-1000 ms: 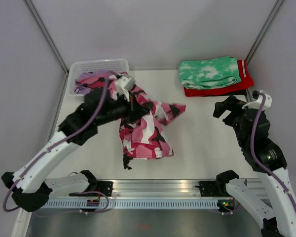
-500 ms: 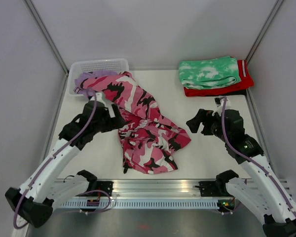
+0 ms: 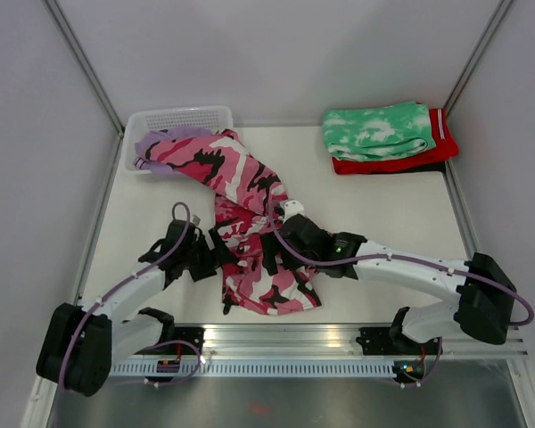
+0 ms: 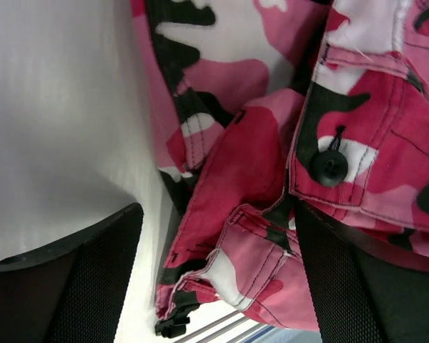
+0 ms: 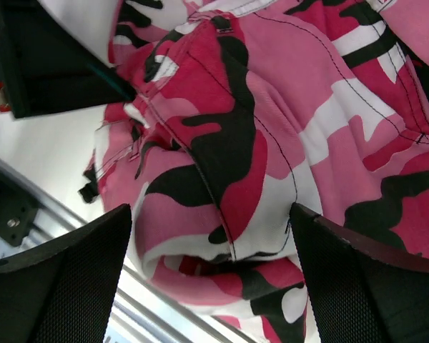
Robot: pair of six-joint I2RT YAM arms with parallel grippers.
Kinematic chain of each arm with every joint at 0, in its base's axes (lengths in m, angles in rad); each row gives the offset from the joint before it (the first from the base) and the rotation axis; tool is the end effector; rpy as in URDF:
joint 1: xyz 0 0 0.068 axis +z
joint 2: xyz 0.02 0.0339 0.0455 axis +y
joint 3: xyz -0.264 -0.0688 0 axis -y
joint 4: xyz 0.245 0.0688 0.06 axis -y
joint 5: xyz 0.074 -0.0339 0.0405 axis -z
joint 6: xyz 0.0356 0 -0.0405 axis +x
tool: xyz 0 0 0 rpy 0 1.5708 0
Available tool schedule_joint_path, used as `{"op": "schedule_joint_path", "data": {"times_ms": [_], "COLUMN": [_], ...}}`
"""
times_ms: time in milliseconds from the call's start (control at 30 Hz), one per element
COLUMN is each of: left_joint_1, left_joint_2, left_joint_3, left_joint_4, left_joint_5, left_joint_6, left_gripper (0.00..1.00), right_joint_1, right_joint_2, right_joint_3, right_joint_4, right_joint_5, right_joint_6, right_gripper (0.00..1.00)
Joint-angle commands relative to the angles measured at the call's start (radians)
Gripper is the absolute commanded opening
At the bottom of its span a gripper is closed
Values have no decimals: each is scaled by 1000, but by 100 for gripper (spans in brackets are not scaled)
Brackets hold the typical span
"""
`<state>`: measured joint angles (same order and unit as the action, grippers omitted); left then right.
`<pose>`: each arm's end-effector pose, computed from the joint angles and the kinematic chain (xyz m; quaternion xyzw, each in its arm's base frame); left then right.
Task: Fold and stack the trousers
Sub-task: Move the trousers to the center of the board, then flatten the trousers out
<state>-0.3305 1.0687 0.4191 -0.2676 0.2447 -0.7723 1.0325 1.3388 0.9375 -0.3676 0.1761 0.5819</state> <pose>0.1772 -0.0699 0.1583 -0.1677 0.9257 -0.2654 0.2108 0.1523 0.2429 0.2541 -0.1714 0.9016 0.2248 0.3273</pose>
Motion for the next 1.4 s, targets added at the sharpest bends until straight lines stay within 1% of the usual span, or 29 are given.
{"op": "schedule_joint_path", "data": {"times_ms": [0,133,200,233,267,333,367,433,467,500,567,600,633,667,733,767,800,833,900,967,1067,1100,1133,1200,1267,1333,1367], "left_joint_1": [2,2,1,2,2,2,2,1,1,2,2,2,2,2,2,2,1,-1,-10,-31,-102,-131,-140,-143,-143,-143,-143], "left_joint_2": [-64,-154,-183,-187,-191,-197,-199,-199,-197,-197,-210,-217,-237,-246,-262,-260,-256,-242,-225,-208,-184,-170,-155,-101,-67,0,32], "left_joint_3": [-61,-130,-143,-157,-164,-184,-190,-194,-192,-191,-184,-184,-186,-186,-186,-186,-187,-187,-181,-165,-135,-116,-108,-88,-85,-77,-65], "left_joint_4": [229,252,252,261,261,301,300,298,306,311,327,338,341,341,349,356,399,422,484,493,444,429,409,404,454,517,548], "left_joint_5": [114,97,84,84,94,107,96,77,82,91,133,142,145,142,146,160,182,235,292,320,253,195,173,127,107,119,128], "left_joint_6": [-67,-35,-28,-25,-27,-27,-22,-6,1,5,16,16,18,21,27,27,27,25,22,28,70,86,97,120,130,139,140], "left_gripper": [91,89,87,85,83,83,83,82,83,83,82,82,80,78,75,71,68,66,66,66,66,67,67,68,68,66,66], "right_joint_1": [3,3,3,3,4,3,3,1,0,-3,-5,-6,-11,-17,-20,-20,-20,-20,-20,-19,-20,-20,-19,-19,-19,-19,-19], "right_joint_2": [42,105,141,148,151,132,96,41,-33,-71,-153,-226,-259,-310,-351,-381,-392,-404,-426,-446,-466,-471,-477,-483,-495,-524,-539], "right_joint_3": [37,43,50,50,49,55,57,29,12,-8,-93,-129,-196,-225,-305,-328,-353,-394,-434,-488,-535,-549,-554,-557,-554,-566,-571], "right_joint_4": [62,84,87,88,88,67,43,32,33,41,97,119,148,159,185,223,243,287,334,396,438,444,450,443,409,374,363], "right_joint_5": [128,128,118,118,135,183,235,281,316,327,339,342,345,349,318,298,275,229,195,184,178,172,162,135,105,89,85], "right_joint_6": [41,10,7,12,18,35,42,48,53,61,67,78,91,104,114,116,113,113,118,137,157,157,153,157,168,185,185], "right_gripper": [98,95,85,72,37,7,0,0,0,0,0,0,0,0,0,0,0,0,0,0,0,0,4,6,7,8,10]}}
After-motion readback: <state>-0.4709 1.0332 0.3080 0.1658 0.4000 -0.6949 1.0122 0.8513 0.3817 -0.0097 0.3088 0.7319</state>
